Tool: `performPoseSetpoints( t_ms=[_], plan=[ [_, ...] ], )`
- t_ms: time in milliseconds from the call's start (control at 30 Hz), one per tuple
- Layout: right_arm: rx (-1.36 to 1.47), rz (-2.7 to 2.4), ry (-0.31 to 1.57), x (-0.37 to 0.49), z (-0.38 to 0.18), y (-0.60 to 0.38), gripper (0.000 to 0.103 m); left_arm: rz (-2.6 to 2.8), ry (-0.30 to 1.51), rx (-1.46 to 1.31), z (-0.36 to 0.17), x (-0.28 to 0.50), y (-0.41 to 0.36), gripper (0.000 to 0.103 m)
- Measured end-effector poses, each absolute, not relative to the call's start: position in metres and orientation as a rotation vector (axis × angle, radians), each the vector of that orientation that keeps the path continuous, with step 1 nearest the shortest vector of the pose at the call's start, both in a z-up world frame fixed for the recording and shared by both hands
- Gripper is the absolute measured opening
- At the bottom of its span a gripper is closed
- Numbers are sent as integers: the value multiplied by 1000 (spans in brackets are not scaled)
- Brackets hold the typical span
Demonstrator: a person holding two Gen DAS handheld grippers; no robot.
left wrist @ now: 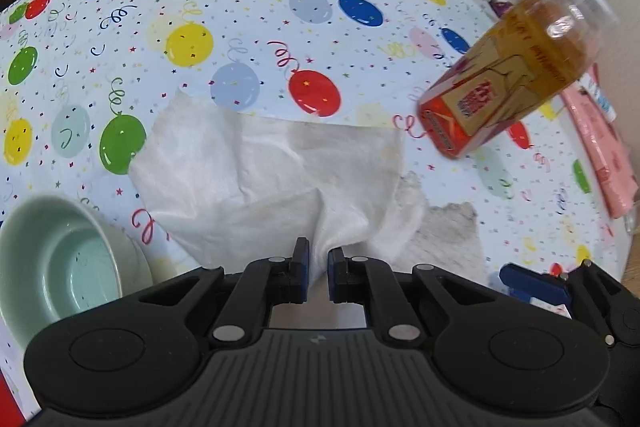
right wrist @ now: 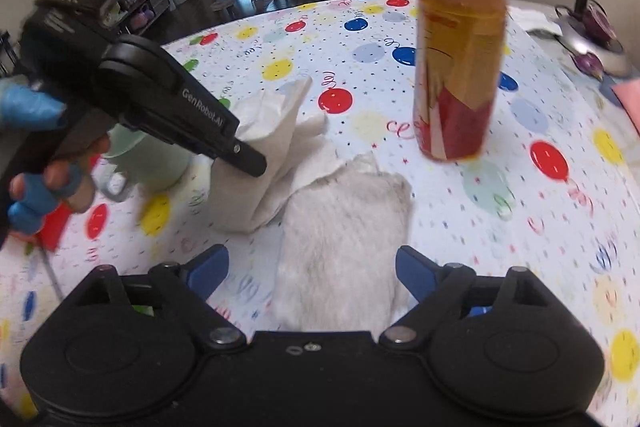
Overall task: Organize soft objects
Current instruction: 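Lift the tissue with the left tool while the right tool regrips and lifts the towel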
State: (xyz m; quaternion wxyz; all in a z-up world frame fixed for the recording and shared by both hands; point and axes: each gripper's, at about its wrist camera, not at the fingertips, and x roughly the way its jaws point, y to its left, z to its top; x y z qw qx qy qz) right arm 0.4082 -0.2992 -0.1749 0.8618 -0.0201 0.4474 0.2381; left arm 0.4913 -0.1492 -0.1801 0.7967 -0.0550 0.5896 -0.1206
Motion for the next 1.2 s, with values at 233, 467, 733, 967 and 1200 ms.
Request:
performPoseSetpoints(
  t_ms=[233, 467, 733, 967, 1200],
  plan=[
    [-115, 440, 972, 429, -206, -285, 91, -239, 1276, -128, -193, 502, -147, 9],
    [-105, 427, 984, 432, -216, -288, 89, -267, 1262, -146, -190, 501, -148, 26],
    [-102, 451, 988, 434, -215, -285, 89, -282, 1228, -96, -188, 502, -156, 80],
    [-184, 446, 970, 431, -216, -277, 85, -227, 1231, -50, -202, 511, -162, 82],
    [-222, 408, 921, 427, -214, -285, 51, -163, 1214, -39, -203, 514, -161, 81]
  ],
)
